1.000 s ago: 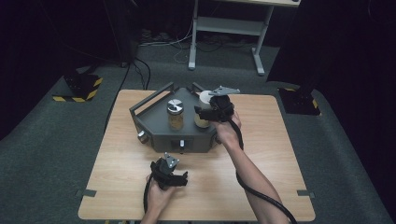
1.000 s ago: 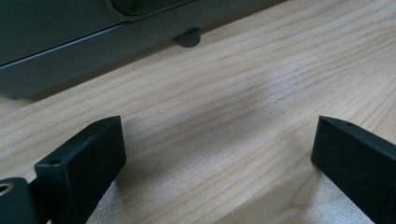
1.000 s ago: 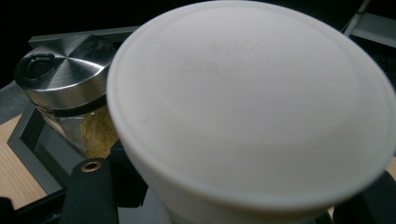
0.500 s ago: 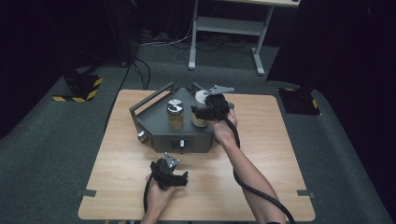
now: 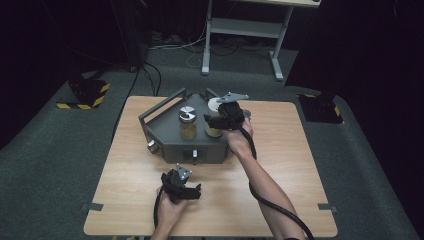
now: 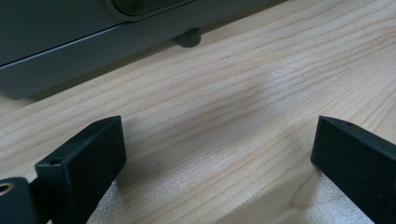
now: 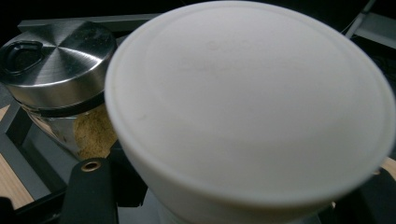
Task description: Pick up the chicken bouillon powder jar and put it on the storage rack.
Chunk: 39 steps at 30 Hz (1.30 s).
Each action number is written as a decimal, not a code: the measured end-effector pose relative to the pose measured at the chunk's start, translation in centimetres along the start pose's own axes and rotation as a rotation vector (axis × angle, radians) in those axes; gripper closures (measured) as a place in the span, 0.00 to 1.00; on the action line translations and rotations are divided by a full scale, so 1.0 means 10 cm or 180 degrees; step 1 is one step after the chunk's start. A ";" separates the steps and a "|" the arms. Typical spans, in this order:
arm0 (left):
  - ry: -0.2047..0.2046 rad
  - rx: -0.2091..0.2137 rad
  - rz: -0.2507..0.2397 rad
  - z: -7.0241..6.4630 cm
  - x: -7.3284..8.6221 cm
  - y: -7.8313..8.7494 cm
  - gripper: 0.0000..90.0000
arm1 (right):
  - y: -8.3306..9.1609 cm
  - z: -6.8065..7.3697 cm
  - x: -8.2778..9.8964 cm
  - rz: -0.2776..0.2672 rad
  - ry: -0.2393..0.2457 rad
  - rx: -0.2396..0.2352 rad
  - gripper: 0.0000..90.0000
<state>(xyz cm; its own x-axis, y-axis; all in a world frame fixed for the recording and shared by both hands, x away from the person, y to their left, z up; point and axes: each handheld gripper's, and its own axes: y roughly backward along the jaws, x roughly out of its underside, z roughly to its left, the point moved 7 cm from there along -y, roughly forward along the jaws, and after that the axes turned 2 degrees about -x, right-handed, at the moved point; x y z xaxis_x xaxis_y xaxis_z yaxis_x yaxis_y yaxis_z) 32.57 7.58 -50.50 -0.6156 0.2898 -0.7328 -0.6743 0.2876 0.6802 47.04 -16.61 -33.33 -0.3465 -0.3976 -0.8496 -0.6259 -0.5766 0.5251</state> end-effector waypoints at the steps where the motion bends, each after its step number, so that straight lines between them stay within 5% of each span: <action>1: 0.0004 -0.0003 -0.0001 0.00 0.00 0.00 0.04 | 0.00 -0.01 0.01 -0.0006 -0.0006 -0.0009 0.37; 25: 0.0005 -0.0005 -0.0002 0.00 0.00 0.00 0.04 | 0.00 0.02 0.00 0.0007 0.0002 0.0023 0.35; 39: 0.0005 -0.0006 -0.0002 0.00 0.00 0.00 0.04 | 0.01 0.02 0.04 -0.0004 -0.0001 0.0022 0.14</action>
<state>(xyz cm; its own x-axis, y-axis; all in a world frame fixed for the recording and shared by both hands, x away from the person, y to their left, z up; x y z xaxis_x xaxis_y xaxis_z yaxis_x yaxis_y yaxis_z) 32.55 7.58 -50.50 -0.6159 0.2883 -0.7332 -0.6753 0.2860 0.6798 46.69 -16.69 -33.59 -0.3459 -0.3968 -0.8502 -0.6310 -0.5722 0.5238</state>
